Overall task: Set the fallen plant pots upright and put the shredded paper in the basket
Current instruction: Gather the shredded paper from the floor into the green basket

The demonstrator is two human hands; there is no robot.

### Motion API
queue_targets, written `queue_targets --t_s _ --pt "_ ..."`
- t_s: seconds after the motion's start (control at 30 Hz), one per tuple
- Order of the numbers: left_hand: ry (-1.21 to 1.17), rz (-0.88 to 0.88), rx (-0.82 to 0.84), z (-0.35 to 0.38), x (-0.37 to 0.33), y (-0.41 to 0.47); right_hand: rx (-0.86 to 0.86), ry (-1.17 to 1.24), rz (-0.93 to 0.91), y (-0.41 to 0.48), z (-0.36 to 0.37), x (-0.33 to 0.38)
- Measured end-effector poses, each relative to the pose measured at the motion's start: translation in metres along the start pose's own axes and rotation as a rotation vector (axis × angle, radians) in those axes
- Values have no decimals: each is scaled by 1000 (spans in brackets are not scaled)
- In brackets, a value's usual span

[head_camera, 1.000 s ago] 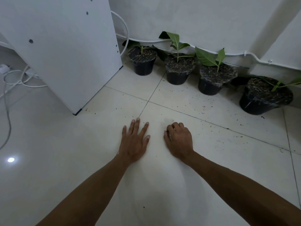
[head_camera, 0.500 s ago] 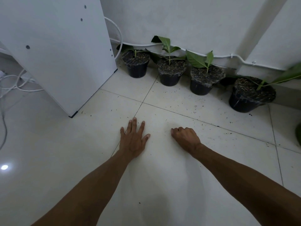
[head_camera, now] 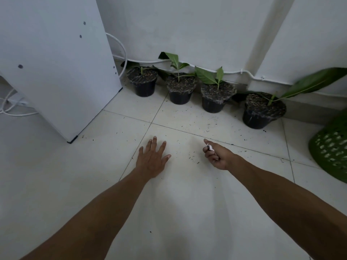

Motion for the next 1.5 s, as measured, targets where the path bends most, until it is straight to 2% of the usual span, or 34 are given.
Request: queue_targets --t_s 0.2,0.33,0.47,0.63,0.73,0.8,0.9,1.0,1.1,1.2,1.27,1.37,1.5 --pt "17 34 9 -4 -8 0 26 114 62 -10 -11 1" --pt "21 37 16 -7 -14 2 111 138 31 -16 -5 5" --pt "53 62 23 -9 -24 3 107 109 -22 -18 -4 9" --pt "47 73 54 -1 -37 3 -45 -17 -58 -14 -17 3" --pt "37 70 106 9 -44 1 -175 -250 -115 -13 -30 -2" --pt "29 58 127 14 -47 -1 -212 -352 -138 -13 -35 -8" --pt "33 44 135 16 -50 -1 -247 -382 -155 -14 -39 -10" --pt "80 67 163 17 -49 -3 -242 -300 -54 -20 -47 -20" --pt "234 156 126 2 -52 -2 -147 -193 191 -40 -51 -36" --pt "334 198 62 -31 -60 2 -123 -238 275 -69 -53 -22" --pt "369 221 29 -53 -73 2 -185 -269 219 -89 -59 1" --pt "392 265 -11 -79 -110 -3 -307 -313 6 -120 -78 55" --pt "311 308 -42 -113 -190 -10 -375 -252 -246 -175 -113 126"
Point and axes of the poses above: each hand's wrist, its own y-axis towards the middle knuckle, its own z-axis out of the palm, x = y × z, the point moved 6 cm from there along y, towards the middle knuckle, and after that the axes turned 8 degrees about -z, right-handed, at the moved point
